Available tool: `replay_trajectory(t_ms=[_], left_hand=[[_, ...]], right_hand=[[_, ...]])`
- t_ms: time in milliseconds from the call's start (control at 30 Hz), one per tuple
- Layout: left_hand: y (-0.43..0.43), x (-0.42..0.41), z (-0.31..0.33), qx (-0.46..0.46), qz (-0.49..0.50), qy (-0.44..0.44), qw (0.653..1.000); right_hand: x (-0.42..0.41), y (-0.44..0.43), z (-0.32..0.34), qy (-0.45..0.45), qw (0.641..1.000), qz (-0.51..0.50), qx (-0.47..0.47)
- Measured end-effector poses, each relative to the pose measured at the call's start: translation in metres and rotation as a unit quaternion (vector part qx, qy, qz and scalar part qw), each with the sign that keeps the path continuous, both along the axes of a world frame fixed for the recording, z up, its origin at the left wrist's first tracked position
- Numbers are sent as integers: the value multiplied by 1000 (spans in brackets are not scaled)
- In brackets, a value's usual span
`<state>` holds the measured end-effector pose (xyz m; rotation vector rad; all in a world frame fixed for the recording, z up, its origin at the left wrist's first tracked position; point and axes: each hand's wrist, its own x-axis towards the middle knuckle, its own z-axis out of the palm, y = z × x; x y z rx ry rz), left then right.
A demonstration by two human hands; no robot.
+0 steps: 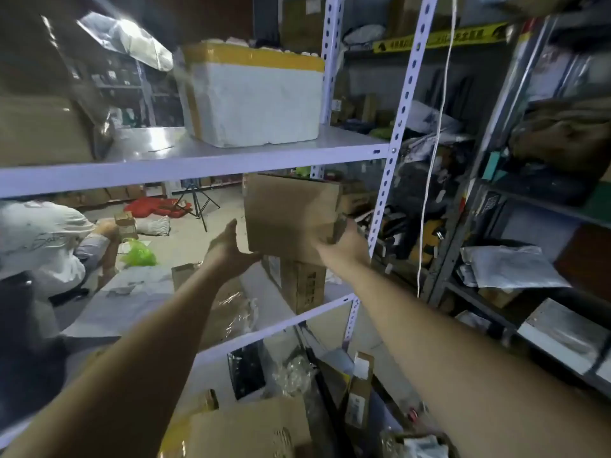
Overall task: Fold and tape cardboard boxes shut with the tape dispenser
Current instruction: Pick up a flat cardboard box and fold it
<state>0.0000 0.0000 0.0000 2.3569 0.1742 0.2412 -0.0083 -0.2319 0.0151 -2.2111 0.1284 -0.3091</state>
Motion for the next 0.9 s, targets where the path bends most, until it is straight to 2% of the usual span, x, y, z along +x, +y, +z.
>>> replay_trajectory(t_ms=[67,167,233,333,400,633,900], left_hand=[[0,13,-2,-95,-16,-24,995],[-4,33,-7,-241,-55,-36,968],[-7,35,-7,-289,-50,-46,955],[-12,28,-3,-292,0,-67,954],[-13,21,0,-286,11,-75,955],[-35,-15,5,-244,-4,-102,964],[-85,-93,11,-186,-23,-111,976]], right_hand=[[6,7,3,12,999,13,30],[9,12,3,13,998,13,60],[8,15,2,-17,999,0,51],[3,17,4,-34,999,-25,15],[0,17,5,-42,998,-25,32],[-39,-1,9,-45,997,-40,48],[-112,-48,6,-29,995,-59,80]])
